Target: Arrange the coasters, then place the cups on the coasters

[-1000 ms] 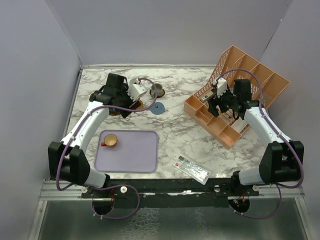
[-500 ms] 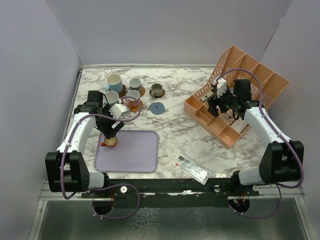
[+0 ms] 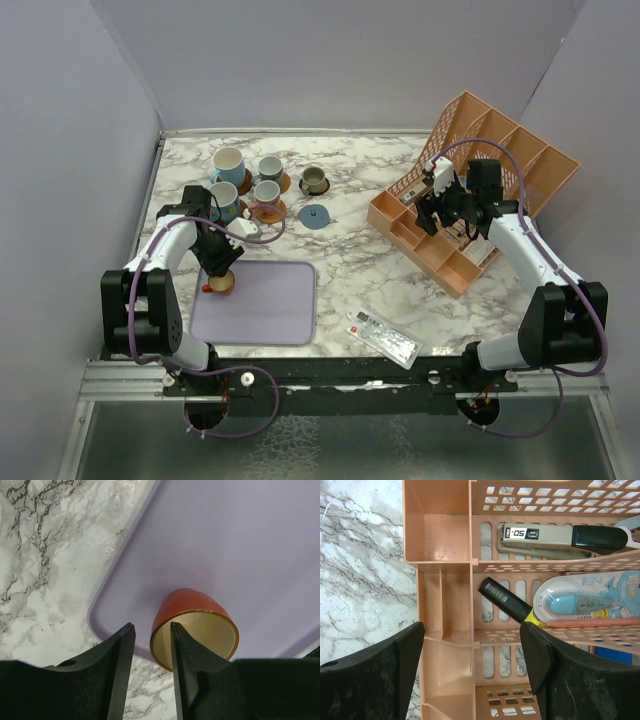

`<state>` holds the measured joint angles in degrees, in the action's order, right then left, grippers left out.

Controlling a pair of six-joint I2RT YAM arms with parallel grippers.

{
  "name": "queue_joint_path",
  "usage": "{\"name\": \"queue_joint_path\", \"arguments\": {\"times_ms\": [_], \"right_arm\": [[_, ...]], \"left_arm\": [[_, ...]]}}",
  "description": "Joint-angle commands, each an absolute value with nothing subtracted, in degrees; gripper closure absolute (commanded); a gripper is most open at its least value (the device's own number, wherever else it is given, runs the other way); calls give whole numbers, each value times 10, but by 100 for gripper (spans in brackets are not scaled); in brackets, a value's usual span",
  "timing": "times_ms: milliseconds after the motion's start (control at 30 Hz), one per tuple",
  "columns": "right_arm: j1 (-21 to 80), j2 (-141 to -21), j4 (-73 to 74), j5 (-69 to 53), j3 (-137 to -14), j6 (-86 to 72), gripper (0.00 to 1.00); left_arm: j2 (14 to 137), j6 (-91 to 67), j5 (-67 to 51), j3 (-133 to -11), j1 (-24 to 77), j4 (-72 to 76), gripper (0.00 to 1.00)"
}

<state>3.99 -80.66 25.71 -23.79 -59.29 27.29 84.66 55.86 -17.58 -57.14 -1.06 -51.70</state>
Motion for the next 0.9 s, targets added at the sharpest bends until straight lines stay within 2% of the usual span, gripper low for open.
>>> {"name": "queue_joint_path", "arguments": {"times_ms": [0, 200, 533, 867], "right_arm": [[36, -793, 256, -248, -599, 276, 21], [36, -793, 256, -248, -599, 276, 22], [36, -792, 257, -248, -600, 275, 22], [36, -789, 257, -249, -601, 274, 22]], "left_arm": [[861, 581, -191, -569, -14, -533, 65], [867, 580, -200, -563, -14, -534, 80], [836, 571, -215, -568, -12, -545, 99], [799, 491, -247, -637, 43, -563, 100]]}}
